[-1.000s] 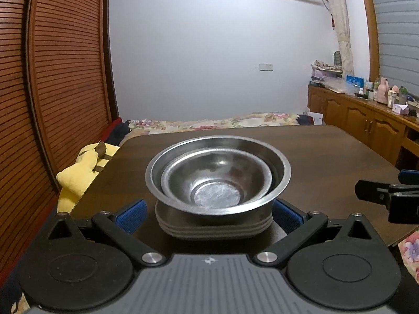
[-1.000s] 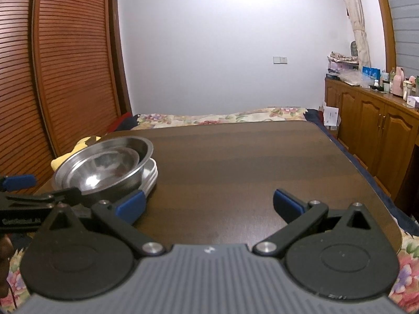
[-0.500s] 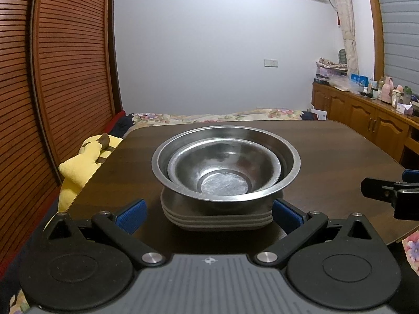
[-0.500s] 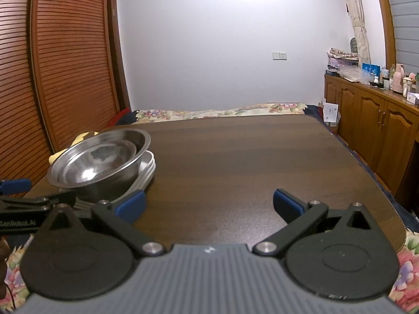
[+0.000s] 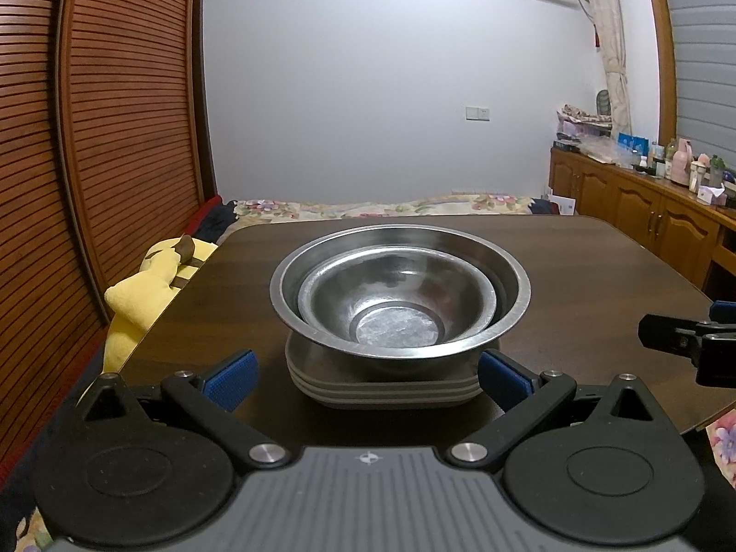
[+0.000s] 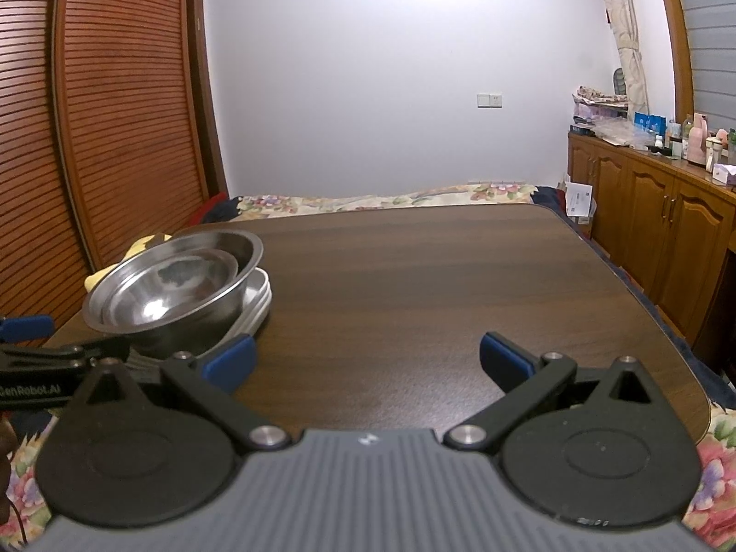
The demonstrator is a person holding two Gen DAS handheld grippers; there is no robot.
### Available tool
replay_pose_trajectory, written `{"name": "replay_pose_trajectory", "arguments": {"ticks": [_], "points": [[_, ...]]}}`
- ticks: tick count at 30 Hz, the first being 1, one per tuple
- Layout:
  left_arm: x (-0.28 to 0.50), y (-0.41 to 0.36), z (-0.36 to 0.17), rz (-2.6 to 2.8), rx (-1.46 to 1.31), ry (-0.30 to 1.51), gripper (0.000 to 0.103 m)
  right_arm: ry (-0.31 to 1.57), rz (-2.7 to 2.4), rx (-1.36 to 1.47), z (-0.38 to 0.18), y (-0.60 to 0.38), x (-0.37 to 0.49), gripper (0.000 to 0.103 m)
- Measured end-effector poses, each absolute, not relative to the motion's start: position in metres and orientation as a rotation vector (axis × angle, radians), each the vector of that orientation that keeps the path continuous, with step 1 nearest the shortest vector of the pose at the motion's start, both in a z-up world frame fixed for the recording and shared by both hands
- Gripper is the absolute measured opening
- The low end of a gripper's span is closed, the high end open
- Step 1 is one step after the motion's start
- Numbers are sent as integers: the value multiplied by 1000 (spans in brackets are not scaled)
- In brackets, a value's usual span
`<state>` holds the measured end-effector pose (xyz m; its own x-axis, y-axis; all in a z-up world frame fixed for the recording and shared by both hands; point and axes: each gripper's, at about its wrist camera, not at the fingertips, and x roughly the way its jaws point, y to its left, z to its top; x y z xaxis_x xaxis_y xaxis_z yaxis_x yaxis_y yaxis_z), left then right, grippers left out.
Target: Organize plates and bowls
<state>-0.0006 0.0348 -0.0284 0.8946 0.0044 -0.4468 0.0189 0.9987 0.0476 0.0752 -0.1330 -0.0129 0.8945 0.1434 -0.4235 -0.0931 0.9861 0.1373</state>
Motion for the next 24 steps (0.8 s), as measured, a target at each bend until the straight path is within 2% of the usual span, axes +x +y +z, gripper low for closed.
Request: {"name": "replay_pose_trajectory", "arguments": {"ticks": [24], "points": [[0,35,-29,-7,51,463,103,440,119,121,-12,-135,77,103]]}}
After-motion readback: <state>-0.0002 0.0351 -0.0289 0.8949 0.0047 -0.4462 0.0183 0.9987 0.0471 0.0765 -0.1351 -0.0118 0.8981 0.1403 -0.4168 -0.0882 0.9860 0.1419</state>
